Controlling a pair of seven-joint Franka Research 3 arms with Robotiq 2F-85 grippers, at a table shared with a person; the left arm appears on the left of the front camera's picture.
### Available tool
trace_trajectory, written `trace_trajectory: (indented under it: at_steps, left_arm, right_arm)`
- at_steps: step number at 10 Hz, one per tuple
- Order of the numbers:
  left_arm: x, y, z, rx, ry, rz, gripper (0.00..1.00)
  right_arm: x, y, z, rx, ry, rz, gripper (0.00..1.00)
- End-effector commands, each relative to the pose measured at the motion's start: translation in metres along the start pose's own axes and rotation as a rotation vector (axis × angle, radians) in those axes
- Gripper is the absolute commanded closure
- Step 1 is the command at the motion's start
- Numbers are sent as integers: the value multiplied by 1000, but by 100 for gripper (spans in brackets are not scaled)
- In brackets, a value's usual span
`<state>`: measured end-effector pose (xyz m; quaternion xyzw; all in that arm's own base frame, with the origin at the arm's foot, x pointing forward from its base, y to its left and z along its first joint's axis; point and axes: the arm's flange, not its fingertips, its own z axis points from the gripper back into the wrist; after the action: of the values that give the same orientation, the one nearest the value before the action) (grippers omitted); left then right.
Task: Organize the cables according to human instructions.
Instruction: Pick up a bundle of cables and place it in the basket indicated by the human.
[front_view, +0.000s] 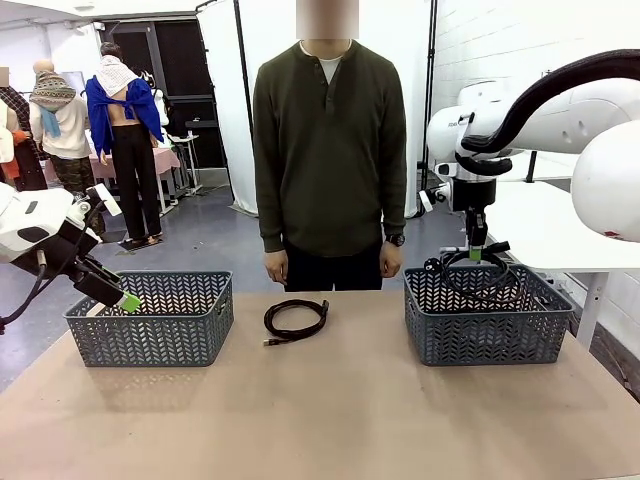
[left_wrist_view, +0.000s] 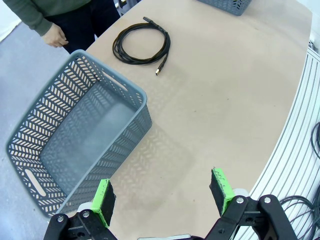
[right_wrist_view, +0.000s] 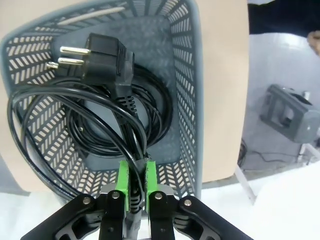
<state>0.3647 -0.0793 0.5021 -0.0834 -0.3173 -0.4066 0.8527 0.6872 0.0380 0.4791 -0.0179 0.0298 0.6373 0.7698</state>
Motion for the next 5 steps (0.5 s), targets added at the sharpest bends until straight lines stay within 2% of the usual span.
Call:
trace_trajectory:
  at_steps: [1,4,5]
  left_arm:
    - [-1,2,0,-9,-11,3,0]
    - [-1,2,0,-9,-11,3,0]
    - [-1,2,0,-9,-11,3,0]
  right_arm:
    - [1,-18,5,-25,26,16,100]
    - [5,-28,4,-10,21,18,100]
    - [6,-28,3,1,13,22,80]
